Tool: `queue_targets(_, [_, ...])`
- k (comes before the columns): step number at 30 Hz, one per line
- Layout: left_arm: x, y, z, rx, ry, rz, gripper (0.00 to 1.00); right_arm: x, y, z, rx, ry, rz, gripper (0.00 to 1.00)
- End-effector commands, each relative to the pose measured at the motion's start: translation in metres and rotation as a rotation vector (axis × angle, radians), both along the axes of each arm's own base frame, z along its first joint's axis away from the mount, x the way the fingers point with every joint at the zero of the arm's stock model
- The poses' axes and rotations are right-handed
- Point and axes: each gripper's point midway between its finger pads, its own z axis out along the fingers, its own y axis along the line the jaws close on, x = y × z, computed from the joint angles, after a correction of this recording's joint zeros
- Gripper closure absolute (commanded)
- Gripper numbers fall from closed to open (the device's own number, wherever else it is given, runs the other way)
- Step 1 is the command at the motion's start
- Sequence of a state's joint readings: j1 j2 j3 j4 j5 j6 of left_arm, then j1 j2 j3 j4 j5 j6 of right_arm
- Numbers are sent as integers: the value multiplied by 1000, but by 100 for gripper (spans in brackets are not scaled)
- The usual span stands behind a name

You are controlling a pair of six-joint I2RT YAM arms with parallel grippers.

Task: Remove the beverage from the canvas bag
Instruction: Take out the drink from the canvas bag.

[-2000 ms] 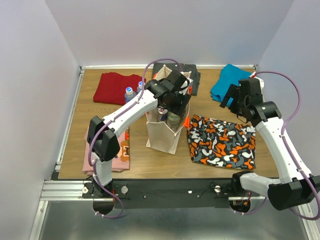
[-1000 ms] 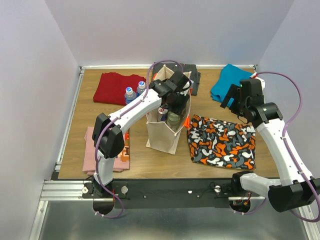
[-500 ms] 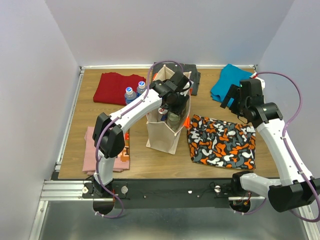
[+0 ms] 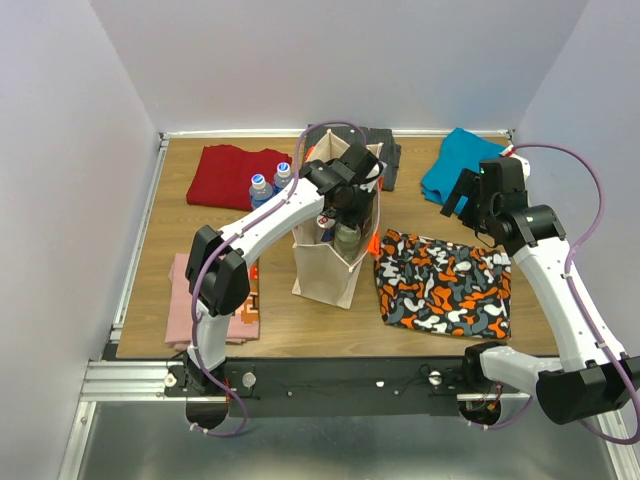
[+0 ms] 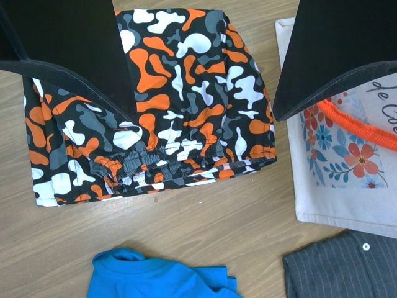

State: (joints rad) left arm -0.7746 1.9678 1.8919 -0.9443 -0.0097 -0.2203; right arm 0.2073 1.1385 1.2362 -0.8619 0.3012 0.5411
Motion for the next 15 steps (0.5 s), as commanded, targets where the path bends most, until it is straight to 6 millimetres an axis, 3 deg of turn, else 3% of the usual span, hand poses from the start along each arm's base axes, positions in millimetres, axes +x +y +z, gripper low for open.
queue_targets(1, [3, -4, 2, 11, -15, -19, 60, -4, -7, -2, -20, 9, -17, 0])
queue_targets(5, [1, -1, 0, 26, -15, -27, 75, -5, -7, -2, -21, 9, -17, 0])
queue_targets(9, [0, -2, -1, 21, -7, -33, 100, -4, -7, -1, -21, 4, -18, 0])
queue_targets(15, [-1, -6, 14, -4, -15, -42, 100, -3, -6, 1, -19, 4, -11, 0])
